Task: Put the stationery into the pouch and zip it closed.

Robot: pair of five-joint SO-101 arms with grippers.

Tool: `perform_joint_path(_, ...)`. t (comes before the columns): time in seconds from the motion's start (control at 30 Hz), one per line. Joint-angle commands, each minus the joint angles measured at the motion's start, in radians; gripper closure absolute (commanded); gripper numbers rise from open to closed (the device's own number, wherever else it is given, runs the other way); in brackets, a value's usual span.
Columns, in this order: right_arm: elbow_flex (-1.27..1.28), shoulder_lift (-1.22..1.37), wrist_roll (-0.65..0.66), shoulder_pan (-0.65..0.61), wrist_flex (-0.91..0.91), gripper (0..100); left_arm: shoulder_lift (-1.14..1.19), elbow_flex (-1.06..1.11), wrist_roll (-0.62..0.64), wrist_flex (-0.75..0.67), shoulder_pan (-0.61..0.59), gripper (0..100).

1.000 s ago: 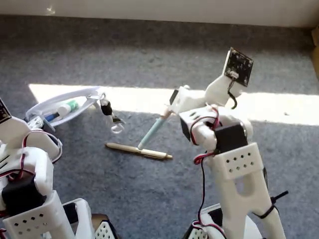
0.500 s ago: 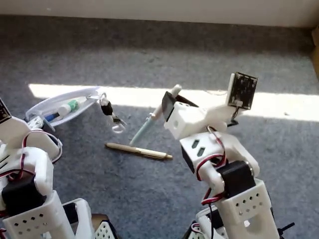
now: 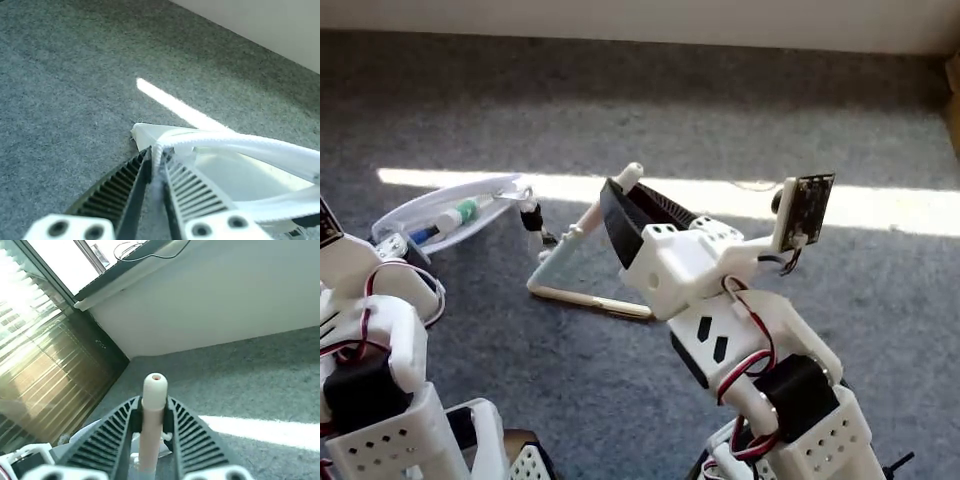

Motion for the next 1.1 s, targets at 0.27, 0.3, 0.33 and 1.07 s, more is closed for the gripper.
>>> perform_joint_path(0.27, -0.004, -0.016, 0.158, -0.124, -0.352, 99.4, -0.015, -0.005, -0.006, -0.028, 0.019, 99)
perform_joint_path(0.3, -0.004, -0.016, 0.178, -0.140, -0.374, 99.4, -0.015, -0.005, -0.006, -0.028, 0.019, 99)
perform_joint_path(0.33, -0.004, -0.016, 0.201, -0.157, -0.390, 99.4, -0.015, -0.005, -0.006, -0.028, 0.019, 99)
perform_joint_path(1.07, 0.450, -0.015, 0.572, -0.255, -1.092, 99.4, -0.015, -0.005, -0.003, -0.034, 0.019, 99)
